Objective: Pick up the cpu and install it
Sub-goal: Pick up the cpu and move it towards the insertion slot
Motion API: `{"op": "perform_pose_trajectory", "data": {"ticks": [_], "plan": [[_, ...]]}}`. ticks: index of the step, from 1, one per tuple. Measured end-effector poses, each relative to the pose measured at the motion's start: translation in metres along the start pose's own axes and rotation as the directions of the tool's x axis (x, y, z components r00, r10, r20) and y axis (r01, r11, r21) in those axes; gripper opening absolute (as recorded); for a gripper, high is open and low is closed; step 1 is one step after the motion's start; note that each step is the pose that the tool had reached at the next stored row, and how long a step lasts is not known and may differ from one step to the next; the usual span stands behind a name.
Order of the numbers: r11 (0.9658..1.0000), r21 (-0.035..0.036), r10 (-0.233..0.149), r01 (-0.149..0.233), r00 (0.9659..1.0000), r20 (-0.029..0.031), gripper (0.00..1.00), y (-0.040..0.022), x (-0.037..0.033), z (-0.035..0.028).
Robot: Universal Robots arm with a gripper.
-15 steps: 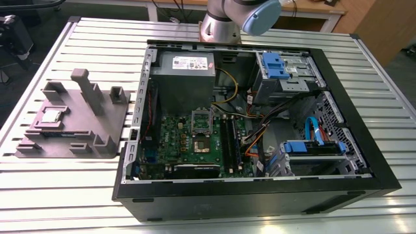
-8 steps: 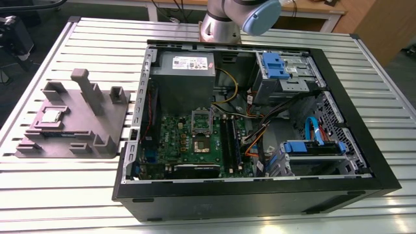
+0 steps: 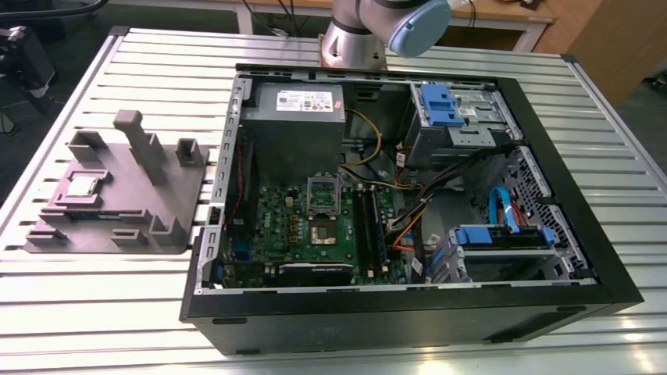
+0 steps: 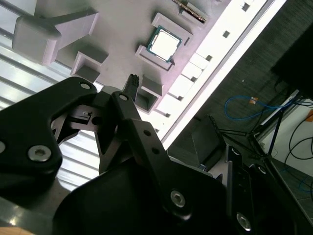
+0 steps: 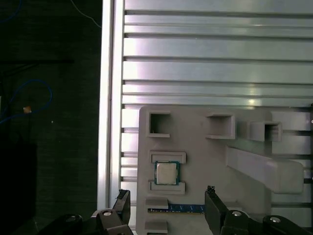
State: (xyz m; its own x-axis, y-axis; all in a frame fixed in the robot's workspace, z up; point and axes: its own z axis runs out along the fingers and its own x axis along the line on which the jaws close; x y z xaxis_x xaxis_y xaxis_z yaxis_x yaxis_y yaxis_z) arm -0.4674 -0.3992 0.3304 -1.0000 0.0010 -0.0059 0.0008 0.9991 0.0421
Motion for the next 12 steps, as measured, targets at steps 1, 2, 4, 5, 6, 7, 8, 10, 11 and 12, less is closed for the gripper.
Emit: {"op": "perform_pose_trajectory", "data": {"ticks": [1,2,4,5,6,7,8,10,11,12], "plan": [[1.0000,0.0001,0.000,0.000,1.0000,-0.0002,0.71,-0.0001,0.0000,0.0010],[1.0000,0.0003,0.000,0.000,1.0000,-0.0006,0.71,-0.0001,0.0000,0.0023],[1.0000,0.0004,-0.001,0.001,1.0000,-0.0008,0.71,-0.0004,0.0001,0.0059],[0.9999,0.0002,-0.011,0.011,0.9999,-0.0045,0.71,-0.0007,-0.0001,0.0110],[0.9999,0.0003,-0.013,0.013,0.9999,-0.0058,0.71,-0.0007,-0.0002,0.0124],[0.9999,0.0003,-0.014,0.014,0.9999,-0.0070,0.71,-0.0008,-0.0006,0.0136],[0.9999,0.0004,-0.014,0.014,0.9999,-0.0078,0.71,-0.0009,-0.0012,0.0141],[0.9999,0.0023,-0.014,0.014,0.9999,-0.0078,0.71,-0.0008,-0.0017,0.0145],[0.9998,0.0105,-0.014,0.014,0.9999,-0.0081,0.71,-0.0008,-0.0017,0.0145],[0.9997,0.0208,-0.014,0.014,0.9999,-0.0081,0.71,-0.0009,-0.0018,0.0147]]}}
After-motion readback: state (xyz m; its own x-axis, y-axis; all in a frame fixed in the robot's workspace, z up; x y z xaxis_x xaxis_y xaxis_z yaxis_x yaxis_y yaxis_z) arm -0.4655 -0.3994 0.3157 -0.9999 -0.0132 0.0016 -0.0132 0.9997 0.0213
